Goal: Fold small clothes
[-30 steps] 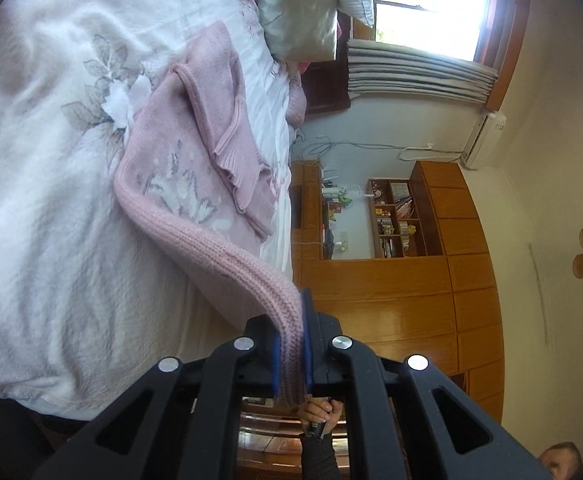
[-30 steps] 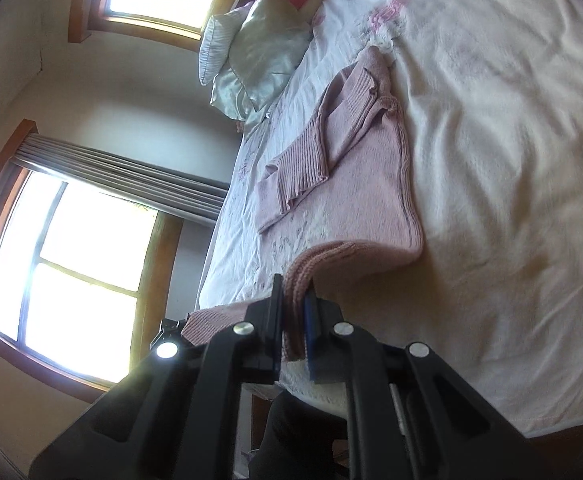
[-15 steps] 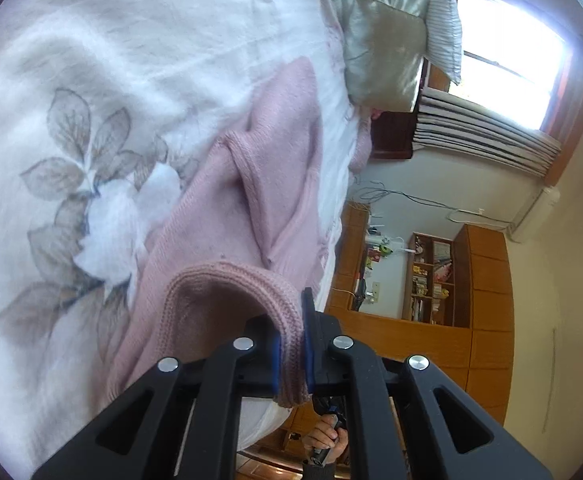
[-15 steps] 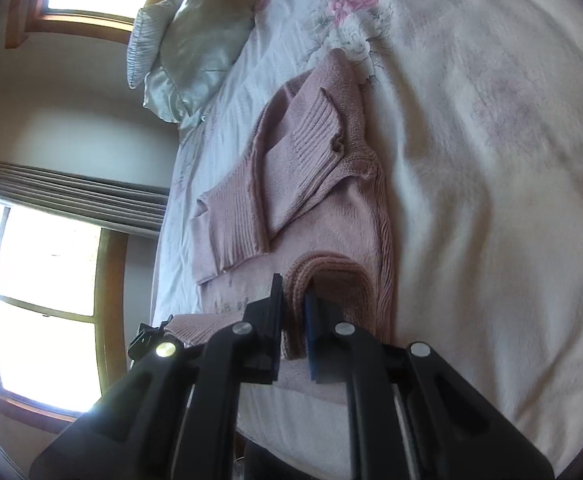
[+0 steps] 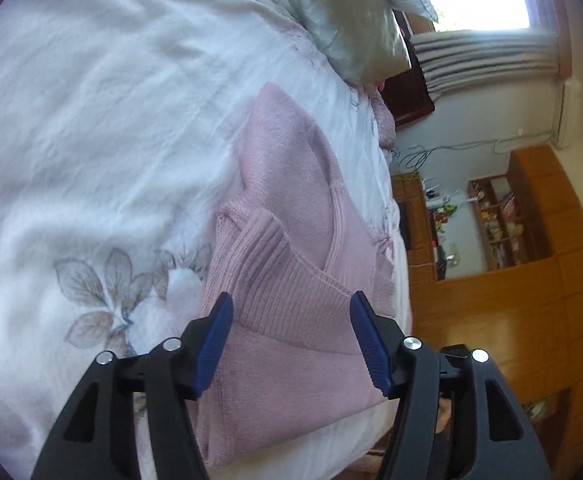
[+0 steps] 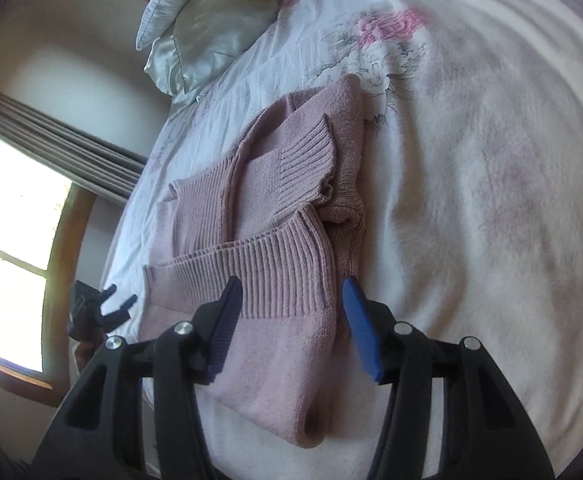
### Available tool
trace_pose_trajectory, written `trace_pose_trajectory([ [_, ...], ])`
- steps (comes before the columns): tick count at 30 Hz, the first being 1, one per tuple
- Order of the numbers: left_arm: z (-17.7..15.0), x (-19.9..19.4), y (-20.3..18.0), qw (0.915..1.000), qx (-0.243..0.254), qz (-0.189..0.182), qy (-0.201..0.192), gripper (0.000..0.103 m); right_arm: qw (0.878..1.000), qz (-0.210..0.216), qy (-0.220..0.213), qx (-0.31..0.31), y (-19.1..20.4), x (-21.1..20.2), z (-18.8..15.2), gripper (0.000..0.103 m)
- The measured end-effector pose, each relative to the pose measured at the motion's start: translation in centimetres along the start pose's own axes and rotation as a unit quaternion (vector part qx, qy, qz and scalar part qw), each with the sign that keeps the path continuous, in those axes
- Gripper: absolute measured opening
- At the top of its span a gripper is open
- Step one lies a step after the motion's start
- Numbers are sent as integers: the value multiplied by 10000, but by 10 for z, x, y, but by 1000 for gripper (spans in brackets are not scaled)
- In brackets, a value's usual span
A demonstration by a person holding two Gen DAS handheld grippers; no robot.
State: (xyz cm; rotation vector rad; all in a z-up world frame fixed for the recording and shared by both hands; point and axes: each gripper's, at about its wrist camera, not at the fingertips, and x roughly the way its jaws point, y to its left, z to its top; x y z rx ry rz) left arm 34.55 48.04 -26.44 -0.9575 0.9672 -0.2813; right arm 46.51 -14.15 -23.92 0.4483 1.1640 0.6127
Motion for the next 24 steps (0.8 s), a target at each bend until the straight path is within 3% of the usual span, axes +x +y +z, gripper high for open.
trace_pose_trajectory([
  [4,7,16,-13,9958,562,690,206,63,9986,-345,88,-386,8,25,-1,53],
  [9,3,34,-20,9870,1036,1127,484,63,9973,-488,121,-539,8,45,2,53],
  [10,0,34,-24,9850,1164,1181,476,62,9966,-516,135,-622,10,48,1,48],
  [11,-3,34,-28,9830,1281,1238,444,52,9960,-516,148,-711,12,50,0,42],
  [12,-6,34,-30,9810,1380,1281,464,30,9951,-542,172,-811,14,51,-2,30],
  [13,-8,34,-32,9789,1454,1359,460,21,9938,-613,159,-918,16,51,-4,19],
  [14,-12,33,-32,9779,1529,1355,440,11,9925,-658,123,-1026,18,50,-6,15],
  [21,-19,35,-37,9744,1877,1198,302,11,9914,-699,118,-1097,16,53,-6,19],
  [24,-23,23,-49,9767,1985,814,28,6,9900,-817,98,-1146,22,50,-6,11],
])
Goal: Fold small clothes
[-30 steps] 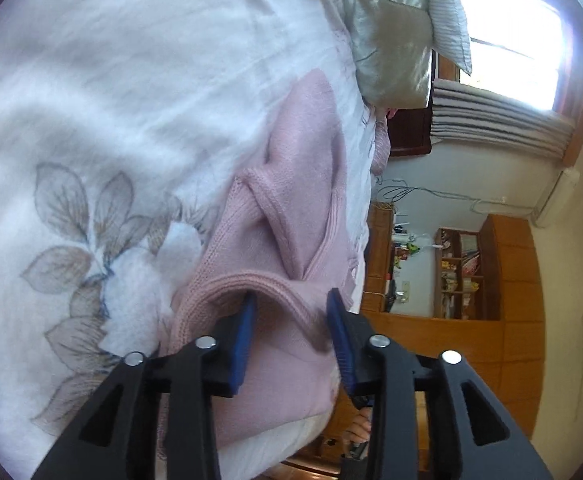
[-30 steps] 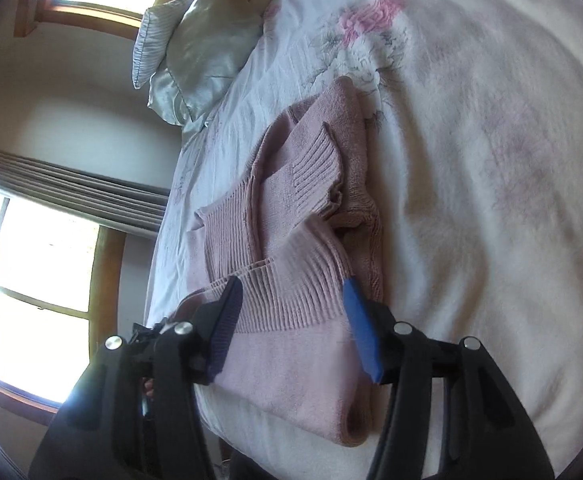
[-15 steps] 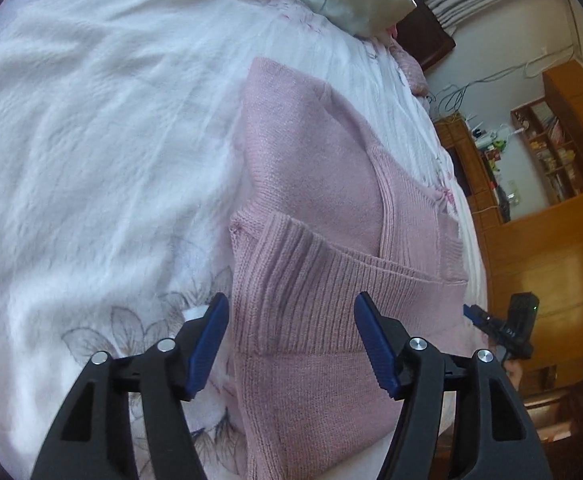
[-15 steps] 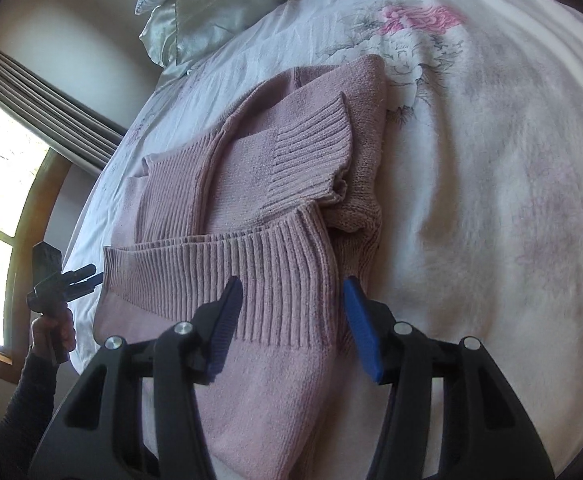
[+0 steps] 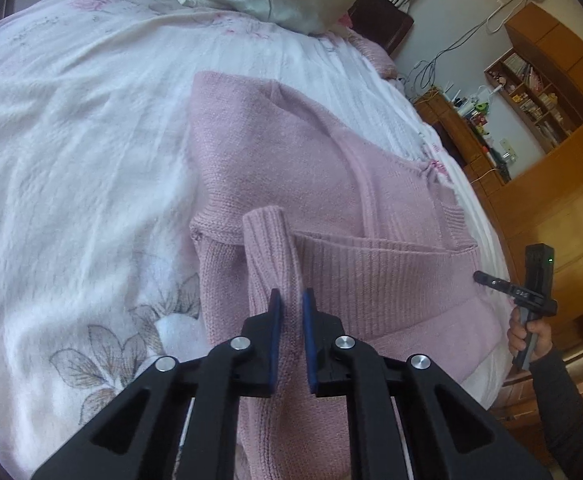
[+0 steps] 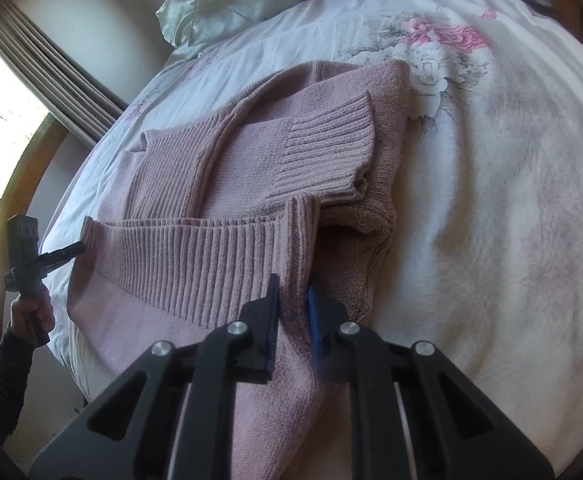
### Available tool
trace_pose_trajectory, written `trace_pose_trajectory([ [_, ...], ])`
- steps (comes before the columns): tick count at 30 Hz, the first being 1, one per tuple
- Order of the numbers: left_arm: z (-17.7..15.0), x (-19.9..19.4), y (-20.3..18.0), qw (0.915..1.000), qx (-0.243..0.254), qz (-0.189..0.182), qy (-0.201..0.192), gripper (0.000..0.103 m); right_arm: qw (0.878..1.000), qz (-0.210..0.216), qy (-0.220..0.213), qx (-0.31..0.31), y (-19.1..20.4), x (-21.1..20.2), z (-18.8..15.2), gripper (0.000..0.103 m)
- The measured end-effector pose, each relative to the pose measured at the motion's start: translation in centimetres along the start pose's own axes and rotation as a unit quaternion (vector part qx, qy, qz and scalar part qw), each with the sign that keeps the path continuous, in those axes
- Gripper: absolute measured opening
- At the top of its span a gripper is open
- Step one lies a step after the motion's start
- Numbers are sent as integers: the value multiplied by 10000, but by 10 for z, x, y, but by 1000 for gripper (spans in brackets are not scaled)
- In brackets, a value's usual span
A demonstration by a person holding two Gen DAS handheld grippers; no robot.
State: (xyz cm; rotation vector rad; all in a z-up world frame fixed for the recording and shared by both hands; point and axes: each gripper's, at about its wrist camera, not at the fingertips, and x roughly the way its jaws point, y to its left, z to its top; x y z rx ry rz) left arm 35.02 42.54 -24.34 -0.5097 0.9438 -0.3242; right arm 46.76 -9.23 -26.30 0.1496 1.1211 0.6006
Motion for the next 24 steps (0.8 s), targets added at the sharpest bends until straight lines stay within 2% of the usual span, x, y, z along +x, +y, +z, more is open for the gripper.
trace_pose_trajectory([
  [4,-2,-23,-21,9992,282,-164,-227,5,9992,123,-363,-86,14,-34,0,10],
  [8,2,-45,-27,9979,183,-397,-487,5,9969,181,-729,-221,28,-66,4,9],
  [11,17,-68,-31,9953,151,-560,-779,5,9946,176,-960,-357,39,-84,15,9],
  [15,52,-82,-34,9929,112,-599,-1026,5,9924,66,-1189,-297,41,-91,45,9],
  [20,105,-60,-19,9938,-104,-483,-991,5,9920,-80,-1252,154,20,-72,99,9],
  [24,137,-20,0,9960,-350,-306,-759,5,9931,-363,-998,500,-1,-35,134,9],
])
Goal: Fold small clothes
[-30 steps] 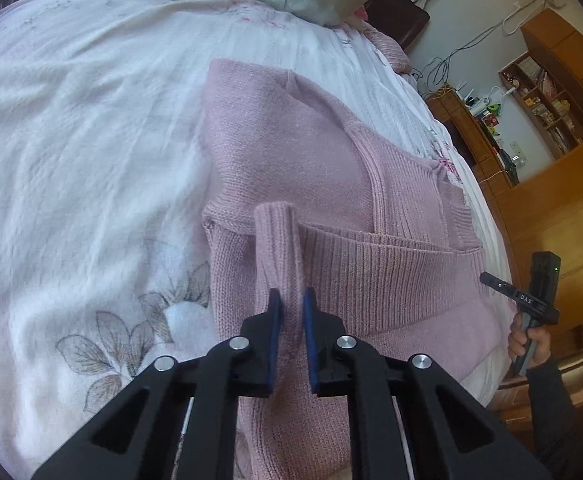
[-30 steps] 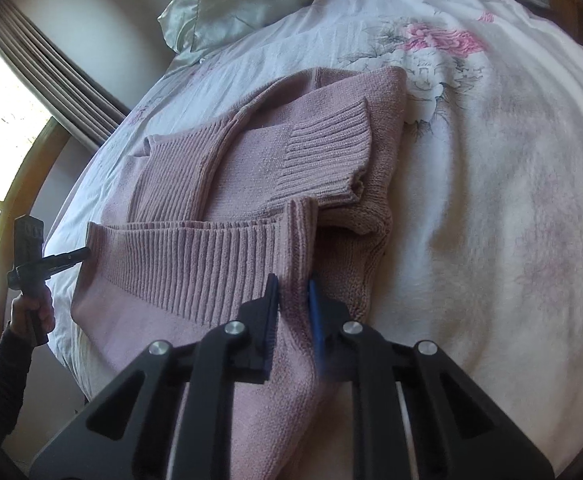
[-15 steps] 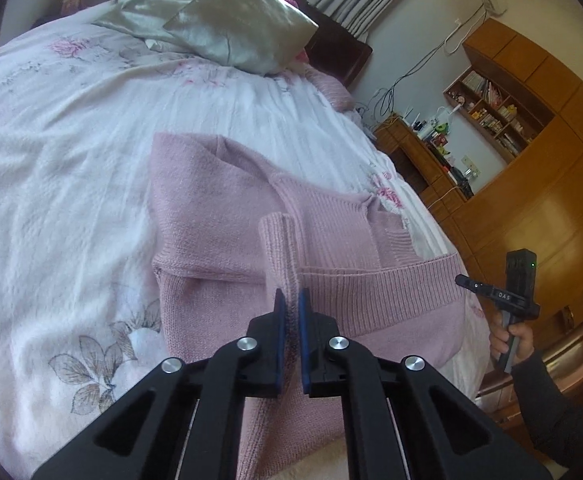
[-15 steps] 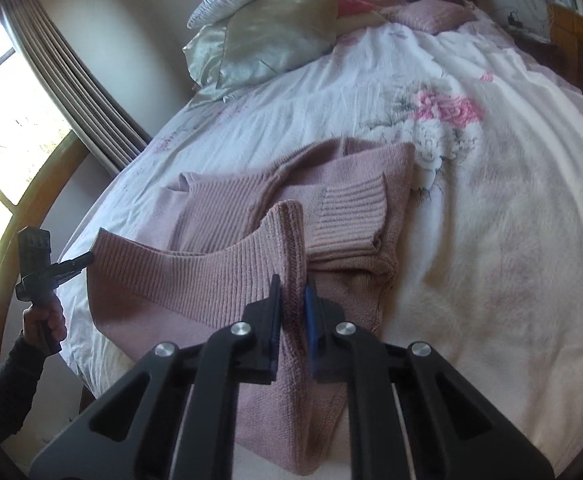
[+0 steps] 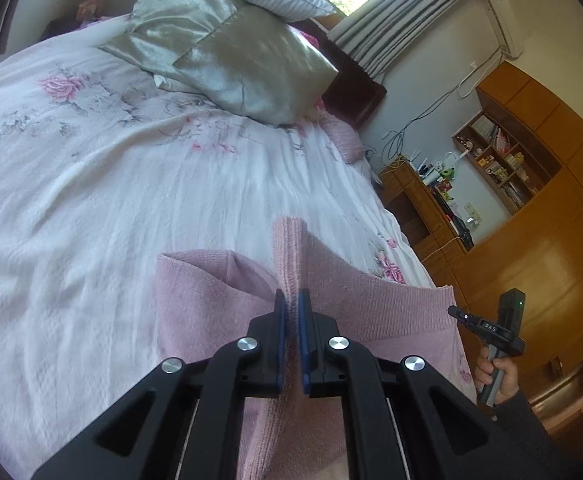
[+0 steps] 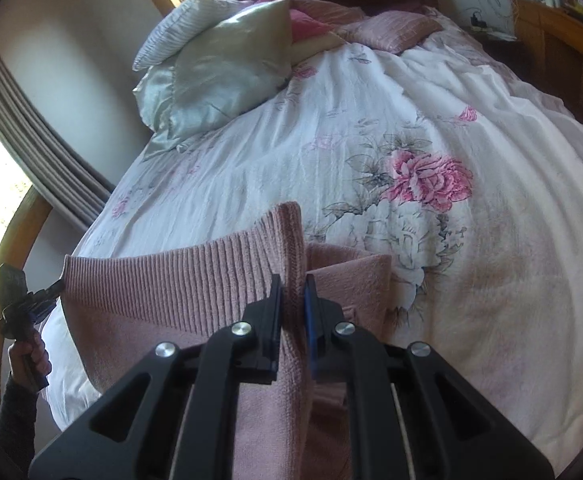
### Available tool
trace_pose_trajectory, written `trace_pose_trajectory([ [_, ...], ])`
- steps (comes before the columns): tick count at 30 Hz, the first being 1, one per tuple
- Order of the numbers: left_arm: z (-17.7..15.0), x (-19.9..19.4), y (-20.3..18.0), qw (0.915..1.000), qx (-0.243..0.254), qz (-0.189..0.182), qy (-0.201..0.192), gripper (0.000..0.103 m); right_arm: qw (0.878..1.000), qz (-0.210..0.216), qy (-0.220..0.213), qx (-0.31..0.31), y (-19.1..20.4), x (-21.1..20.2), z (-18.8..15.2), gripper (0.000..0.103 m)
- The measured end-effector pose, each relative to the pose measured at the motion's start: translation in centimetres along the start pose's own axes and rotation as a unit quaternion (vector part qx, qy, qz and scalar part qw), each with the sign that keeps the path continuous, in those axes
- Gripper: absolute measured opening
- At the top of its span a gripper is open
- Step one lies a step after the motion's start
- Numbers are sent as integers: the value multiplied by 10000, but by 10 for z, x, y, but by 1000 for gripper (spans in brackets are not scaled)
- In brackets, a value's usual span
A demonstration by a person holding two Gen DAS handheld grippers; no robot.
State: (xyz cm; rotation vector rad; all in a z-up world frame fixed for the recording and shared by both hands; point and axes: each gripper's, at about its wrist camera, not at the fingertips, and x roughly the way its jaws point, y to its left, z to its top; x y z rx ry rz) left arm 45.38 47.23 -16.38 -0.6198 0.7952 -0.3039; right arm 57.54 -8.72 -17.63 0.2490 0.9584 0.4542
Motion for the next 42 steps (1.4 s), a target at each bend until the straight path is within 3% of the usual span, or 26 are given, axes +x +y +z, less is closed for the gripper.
trace_pose_trajectory([
  [6,14,56,30,9983,-322,323,371,5,9984,-390,395,146,-13,55,12,9],
  [15,39,61,27,9992,-297,123,219,5,9991,-331,162,216,-14,55,27,9],
  [29,31,129,89,9899,-888,719,836,5,9954,-582,548,530,-45,116,30,9],
  [35,34,120,83,9895,-785,929,779,6,9944,-553,701,558,-49,129,27,10],
  [37,37,99,62,9913,-592,1103,406,7,9950,-592,511,625,-51,117,30,22],
  [39,35,85,30,9961,-153,860,122,8,9964,-366,85,754,-50,93,34,22],
  [41,29,90,7,9997,-16,48,238,8,9943,269,77,1026,-48,86,32,22],
  [42,26,100,2,9991,17,-87,411,12,9936,475,172,1007,-43,88,30,21],
])
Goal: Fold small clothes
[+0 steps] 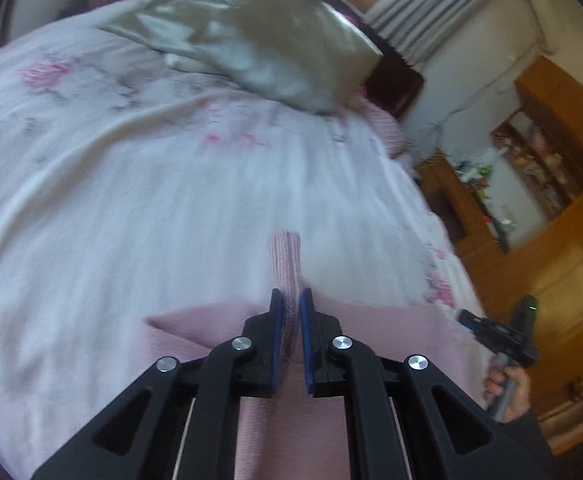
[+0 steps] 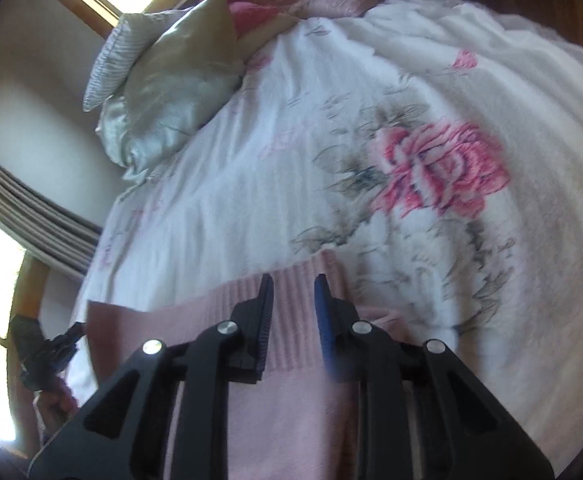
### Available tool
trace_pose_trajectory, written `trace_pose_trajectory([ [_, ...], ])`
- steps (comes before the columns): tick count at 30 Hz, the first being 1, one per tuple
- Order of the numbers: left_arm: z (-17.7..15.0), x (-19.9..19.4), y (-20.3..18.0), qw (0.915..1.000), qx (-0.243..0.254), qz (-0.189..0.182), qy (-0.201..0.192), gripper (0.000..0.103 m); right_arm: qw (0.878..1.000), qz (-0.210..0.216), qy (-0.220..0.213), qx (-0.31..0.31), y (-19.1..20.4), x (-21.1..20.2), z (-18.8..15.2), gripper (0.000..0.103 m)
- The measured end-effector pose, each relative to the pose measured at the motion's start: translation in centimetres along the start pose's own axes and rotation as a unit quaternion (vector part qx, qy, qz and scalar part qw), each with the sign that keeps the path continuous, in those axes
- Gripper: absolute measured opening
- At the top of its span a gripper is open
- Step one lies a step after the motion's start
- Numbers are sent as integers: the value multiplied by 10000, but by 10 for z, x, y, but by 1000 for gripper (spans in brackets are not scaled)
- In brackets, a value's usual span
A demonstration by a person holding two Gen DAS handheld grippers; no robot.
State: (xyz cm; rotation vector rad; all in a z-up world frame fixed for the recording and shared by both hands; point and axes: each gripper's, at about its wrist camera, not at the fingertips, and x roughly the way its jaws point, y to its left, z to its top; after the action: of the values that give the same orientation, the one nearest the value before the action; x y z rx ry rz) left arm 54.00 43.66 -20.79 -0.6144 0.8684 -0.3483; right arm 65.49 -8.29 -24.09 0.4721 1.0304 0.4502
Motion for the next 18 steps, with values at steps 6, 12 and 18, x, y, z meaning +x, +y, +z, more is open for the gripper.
trace_pose_trajectory([
  [6,1,22,37,9955,-715,616,58,8,9980,-166,567,212,-13,35,-16,5],
  [12,4,-38,9,9978,-333,-16,-568,12,9994,78,340,-59,2,17,-21,18],
  [18,-8,25,32,9960,-522,617,386,26,9978,338,467,331,-9,23,-31,16],
])
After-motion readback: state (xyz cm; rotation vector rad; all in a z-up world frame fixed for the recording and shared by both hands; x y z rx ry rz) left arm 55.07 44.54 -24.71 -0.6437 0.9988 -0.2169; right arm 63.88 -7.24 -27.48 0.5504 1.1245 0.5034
